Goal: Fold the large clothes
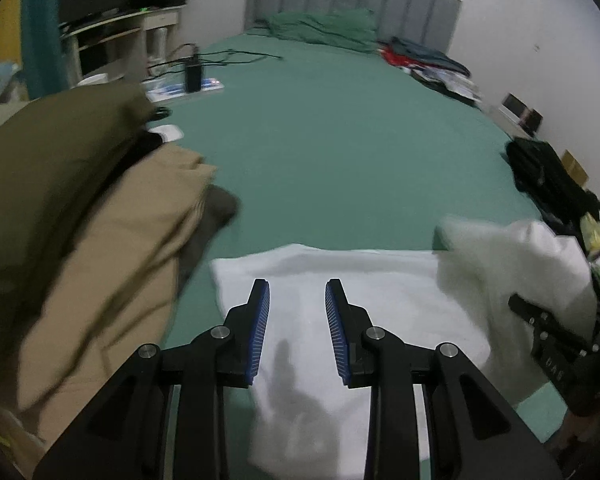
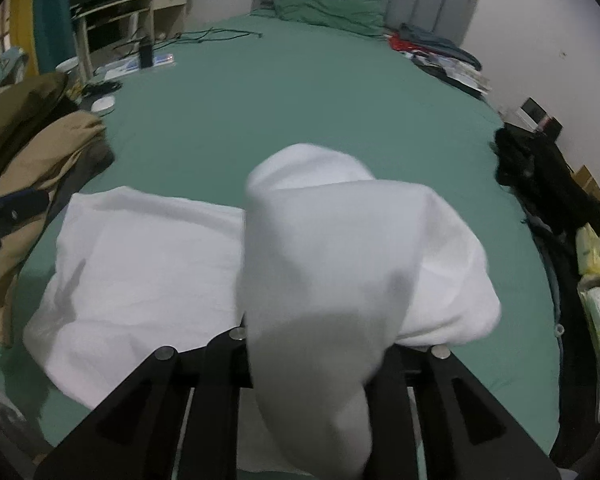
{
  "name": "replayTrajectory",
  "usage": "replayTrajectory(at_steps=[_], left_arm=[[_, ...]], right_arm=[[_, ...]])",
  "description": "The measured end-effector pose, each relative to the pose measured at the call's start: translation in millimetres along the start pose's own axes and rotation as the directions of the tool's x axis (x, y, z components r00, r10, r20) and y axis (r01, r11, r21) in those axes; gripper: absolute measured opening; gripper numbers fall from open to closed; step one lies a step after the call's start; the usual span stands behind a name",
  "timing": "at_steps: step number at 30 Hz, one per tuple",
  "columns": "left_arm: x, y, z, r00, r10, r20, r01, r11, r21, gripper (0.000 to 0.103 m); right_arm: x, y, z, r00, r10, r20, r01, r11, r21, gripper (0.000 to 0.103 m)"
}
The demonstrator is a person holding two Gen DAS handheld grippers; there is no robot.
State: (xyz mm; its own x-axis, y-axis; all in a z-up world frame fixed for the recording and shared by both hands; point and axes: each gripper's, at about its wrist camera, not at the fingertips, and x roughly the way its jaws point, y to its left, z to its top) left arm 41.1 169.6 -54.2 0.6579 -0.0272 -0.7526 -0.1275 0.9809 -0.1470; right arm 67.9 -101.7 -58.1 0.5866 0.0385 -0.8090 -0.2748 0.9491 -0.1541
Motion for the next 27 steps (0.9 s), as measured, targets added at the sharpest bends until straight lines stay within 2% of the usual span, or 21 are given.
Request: replayTrajectory(at_steps=[4, 5, 6, 7, 8, 9, 11, 14, 16, 17, 19, 22, 24, 27], left_arm=[[-1, 28, 6, 1.0, 0.018, -0.018, -0.019, 0.998, -0.066, 0.031], [-3, 34, 8, 1.0, 0.017, -0.015, -0.018, 0.996, -0.085, 0.031], [-5, 40, 9, 1.0, 0.014, -0.012, -0.015, 0.995, -0.1, 0.031], [-5, 40, 10, 1.0, 0.011, -0.013, -0.013, 0.994, -0.108, 0.031], [-4, 44, 12, 1.0, 0.003, -0.017, -0.005, 0.993, -0.118, 0.031], [-3, 46, 13, 1.0, -0.004, -0.021, 0.002, 0.992, -0.126, 0.031], [-1, 53, 14, 0.999, -0.013, -0.029, 0.009, 0.99, -0.143, 0.031], [2, 62, 13, 0.999, -0.025, -0.041, 0.018, 0.986, -0.163, 0.031], [4, 65, 13, 0.998, -0.028, -0.051, 0.019, 0.984, -0.175, 0.031], [5, 65, 12, 0.998, -0.035, -0.054, 0.024, 0.983, -0.18, 0.031], [7, 65, 11, 0.998, -0.037, -0.055, 0.026, 0.984, -0.178, 0.031], [16, 58, 7, 0.995, -0.06, -0.076, 0.047, 0.986, -0.162, 0.035], [26, 49, 2, 0.989, -0.111, -0.101, 0.093, 0.982, -0.162, 0.039], [43, 29, -5, 0.971, -0.182, -0.152, 0.159, 0.975, -0.154, 0.04]], right_arm=[[4, 27, -2, 0.997, 0.062, -0.036, -0.064, 0.997, -0.038, 0.032], [4, 32, -4, 0.995, 0.087, -0.046, -0.089, 0.995, -0.043, 0.036], [5, 36, -4, 0.992, 0.113, -0.055, -0.116, 0.992, -0.044, 0.048], [5, 42, -5, 0.984, 0.163, -0.072, -0.166, 0.985, -0.043, 0.055], [5, 48, -8, 0.967, 0.239, -0.088, -0.243, 0.969, -0.039, 0.064], [4, 54, -10, 0.945, 0.314, -0.097, -0.318, 0.948, -0.03, 0.064], [4, 63, -16, 0.92, 0.374, -0.12, -0.38, 0.925, -0.033, 0.066], [3, 83, -28, 0.907, 0.392, -0.153, -0.408, 0.909, -0.09, 0.068], [2, 97, -36, 0.873, 0.451, -0.185, -0.475, 0.872, -0.119, 0.069], [-1, 103, -40, 0.866, 0.464, -0.189, -0.491, 0.86, -0.138, 0.071], [-6, 109, -47, 0.863, 0.47, -0.187, -0.5, 0.849, -0.173, 0.072], [-15, 100, -52, 0.855, 0.491, -0.168, -0.515, 0.843, -0.154, 0.072], [-21, 87, -48, 0.848, 0.511, -0.139, -0.527, 0.84, -0.128, 0.072], [-36, 59, -46, 0.858, 0.508, -0.081, -0.514, 0.853, -0.094, 0.072]])
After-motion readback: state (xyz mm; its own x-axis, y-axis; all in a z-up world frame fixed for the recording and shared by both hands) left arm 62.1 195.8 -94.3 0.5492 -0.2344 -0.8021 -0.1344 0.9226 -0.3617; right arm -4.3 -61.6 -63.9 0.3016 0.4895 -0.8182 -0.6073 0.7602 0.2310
